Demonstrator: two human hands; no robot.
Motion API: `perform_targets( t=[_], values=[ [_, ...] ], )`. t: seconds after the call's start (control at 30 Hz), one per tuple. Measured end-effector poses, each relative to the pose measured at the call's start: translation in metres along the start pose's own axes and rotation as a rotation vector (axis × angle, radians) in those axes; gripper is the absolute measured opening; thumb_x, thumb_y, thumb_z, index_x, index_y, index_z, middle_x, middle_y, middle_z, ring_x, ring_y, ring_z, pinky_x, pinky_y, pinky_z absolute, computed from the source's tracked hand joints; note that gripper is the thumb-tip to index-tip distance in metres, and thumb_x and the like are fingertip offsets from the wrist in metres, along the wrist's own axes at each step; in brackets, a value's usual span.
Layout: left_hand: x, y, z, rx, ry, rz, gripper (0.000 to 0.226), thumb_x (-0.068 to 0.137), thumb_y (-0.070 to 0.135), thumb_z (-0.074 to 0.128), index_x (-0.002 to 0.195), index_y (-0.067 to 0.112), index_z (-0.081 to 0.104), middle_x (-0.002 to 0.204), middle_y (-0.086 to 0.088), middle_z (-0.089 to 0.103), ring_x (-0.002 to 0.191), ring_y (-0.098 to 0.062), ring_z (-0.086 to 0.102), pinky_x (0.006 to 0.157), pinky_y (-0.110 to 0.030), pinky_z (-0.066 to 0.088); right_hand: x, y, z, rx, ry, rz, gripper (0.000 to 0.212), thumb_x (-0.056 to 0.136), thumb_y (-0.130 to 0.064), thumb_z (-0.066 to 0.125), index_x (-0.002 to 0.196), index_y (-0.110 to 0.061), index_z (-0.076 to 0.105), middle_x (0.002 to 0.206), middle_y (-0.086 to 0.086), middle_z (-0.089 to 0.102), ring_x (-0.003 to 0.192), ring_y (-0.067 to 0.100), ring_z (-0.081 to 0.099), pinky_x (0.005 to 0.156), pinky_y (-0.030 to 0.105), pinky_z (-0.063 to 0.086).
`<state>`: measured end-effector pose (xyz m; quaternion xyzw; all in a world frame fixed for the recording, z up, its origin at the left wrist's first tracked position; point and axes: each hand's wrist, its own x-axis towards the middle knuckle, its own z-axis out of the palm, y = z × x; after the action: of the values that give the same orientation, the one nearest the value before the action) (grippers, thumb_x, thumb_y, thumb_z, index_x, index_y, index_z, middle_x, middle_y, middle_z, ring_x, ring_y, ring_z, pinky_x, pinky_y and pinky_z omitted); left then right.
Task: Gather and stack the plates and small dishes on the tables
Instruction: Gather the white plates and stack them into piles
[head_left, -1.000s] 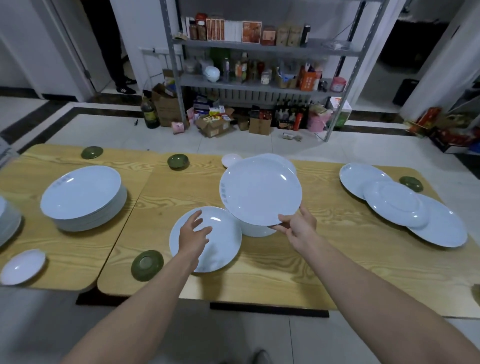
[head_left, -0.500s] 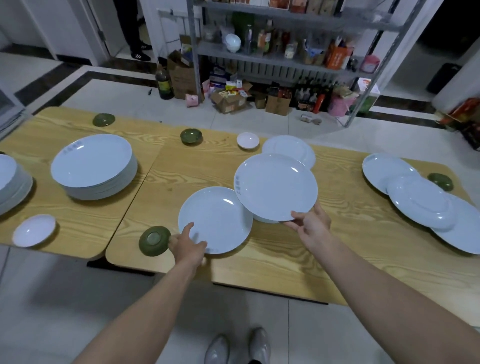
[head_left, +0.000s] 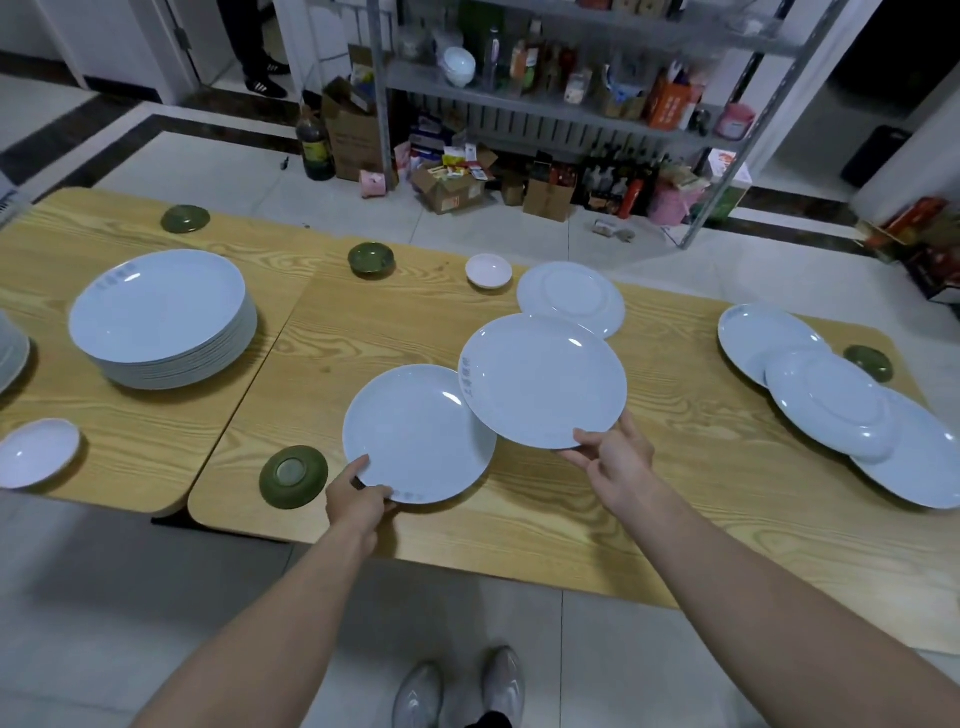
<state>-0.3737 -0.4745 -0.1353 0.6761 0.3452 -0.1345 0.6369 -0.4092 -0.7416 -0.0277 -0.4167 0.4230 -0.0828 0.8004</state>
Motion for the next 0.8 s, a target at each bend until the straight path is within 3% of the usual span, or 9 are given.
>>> perform_targets(
  t=[0.1, 0.27, 0.4, 0.5, 0.63, 0.8],
  values=[
    [-0.003, 0.003, -0.002, -0.144, -0.027, -0.015, 0.066, 0.082, -0.022, 0.056, 0.134, 0.018, 0.057, 0.127, -0.009, 0.054, 0.106, -0.029, 0.058, 0.082, -0.039, 0.057, -0.001, -0.002, 0.002, 0.014, -0.002, 0.009, 0.082, 0.080, 0.028, 0.055, 0.147, -0.018, 0.046, 0.102, 0.004, 0.065, 0.089, 0.032, 0.068, 0.074, 0.049, 0.057],
    [-0.019, 0.018, -0.007, -0.243, -0.083, 0.030, 0.067, 0.083, -0.022, 0.055, 0.135, 0.019, 0.055, 0.123, -0.002, 0.053, 0.100, -0.025, 0.061, 0.086, -0.041, 0.057, -0.005, -0.009, 0.009, 0.029, -0.040, 0.000, 0.083, 0.079, 0.029, 0.054, 0.148, -0.016, 0.044, 0.102, 0.006, 0.064, 0.084, 0.032, 0.067, 0.075, 0.052, 0.056],
    [-0.031, 0.038, -0.016, -0.290, -0.101, 0.110, 0.067, 0.082, -0.020, 0.059, 0.136, 0.018, 0.055, 0.132, -0.002, 0.053, 0.112, -0.027, 0.060, 0.075, -0.034, 0.058, -0.012, -0.020, 0.020, 0.043, -0.112, -0.023, 0.083, 0.079, 0.029, 0.053, 0.148, -0.017, 0.044, 0.129, 0.014, 0.060, 0.083, 0.030, 0.068, 0.078, 0.053, 0.057],
    [-0.041, 0.055, -0.024, -0.325, -0.083, 0.151, 0.068, 0.080, -0.021, 0.062, 0.135, 0.018, 0.056, 0.132, -0.001, 0.053, 0.113, -0.028, 0.059, 0.068, -0.029, 0.060, -0.020, -0.027, 0.030, 0.065, -0.172, -0.019, 0.084, 0.079, 0.029, 0.054, 0.148, -0.017, 0.043, 0.132, 0.015, 0.060, 0.087, 0.032, 0.068, 0.074, 0.052, 0.058],
    [-0.050, 0.070, -0.042, -0.345, -0.029, 0.201, 0.071, 0.076, -0.018, 0.067, 0.132, 0.025, 0.060, 0.134, 0.003, 0.056, 0.104, -0.025, 0.066, 0.080, -0.037, 0.060, -0.031, -0.031, 0.049, 0.060, -0.238, -0.017, 0.082, 0.080, 0.028, 0.054, 0.148, -0.018, 0.044, 0.136, 0.012, 0.057, 0.094, 0.033, 0.066, 0.063, 0.046, 0.061],
    [-0.060, 0.089, -0.064, -0.440, -0.016, 0.250, 0.070, 0.080, -0.020, 0.063, 0.138, 0.017, 0.055, 0.133, -0.002, 0.055, 0.100, -0.020, 0.064, 0.081, -0.035, 0.058, -0.042, -0.026, 0.073, 0.020, -0.326, -0.005, 0.081, 0.082, 0.026, 0.054, 0.148, -0.019, 0.045, 0.134, 0.010, 0.057, 0.092, 0.032, 0.067, 0.074, 0.051, 0.059]
  ],
)
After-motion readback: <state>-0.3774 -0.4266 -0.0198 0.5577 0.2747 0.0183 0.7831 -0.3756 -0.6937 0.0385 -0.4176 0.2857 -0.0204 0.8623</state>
